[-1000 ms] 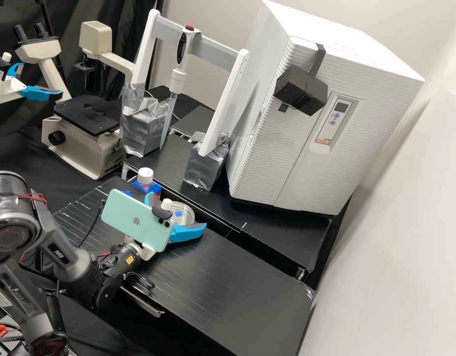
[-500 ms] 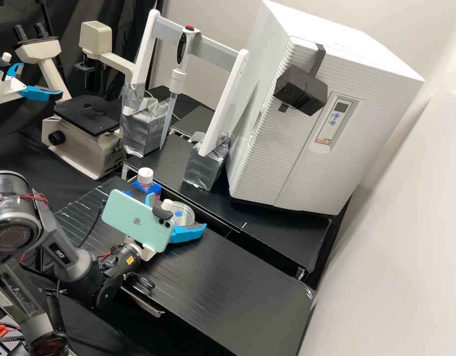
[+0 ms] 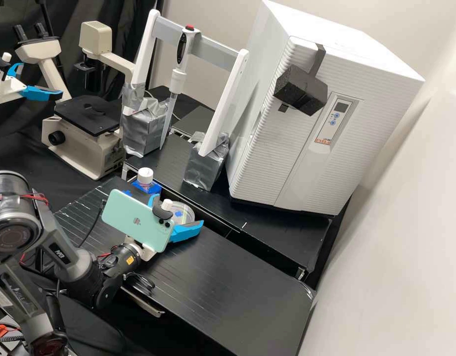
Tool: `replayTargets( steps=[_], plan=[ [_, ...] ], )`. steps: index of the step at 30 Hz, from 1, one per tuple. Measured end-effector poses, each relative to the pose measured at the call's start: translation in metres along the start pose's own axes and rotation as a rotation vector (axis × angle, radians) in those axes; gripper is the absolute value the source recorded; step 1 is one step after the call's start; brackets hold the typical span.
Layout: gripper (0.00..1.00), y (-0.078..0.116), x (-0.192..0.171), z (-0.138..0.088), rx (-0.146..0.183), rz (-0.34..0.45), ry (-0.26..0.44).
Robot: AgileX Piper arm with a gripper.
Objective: Open the lid
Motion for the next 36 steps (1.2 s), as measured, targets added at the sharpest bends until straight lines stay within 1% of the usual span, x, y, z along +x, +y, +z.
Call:
replayTargets(
  steps=[21, 24, 27, 32, 36],
  plan=[
    [0.0, 0.0, 0.0, 0.0, 0.001, 0.003, -0.002],
    [0.0, 0.001, 0.0, -0.001, 0.008, 0.006, 0.001],
    [0.0, 0.003, -0.002, -0.002, 0.001, 0.022, 0.008],
    [0.0, 0.009, -0.006, -0.007, 0.011, 0.056, 0.025],
    [0.0, 0.014, -0.01, -0.006, 0.03, 0.073, 0.023]
  ],
)
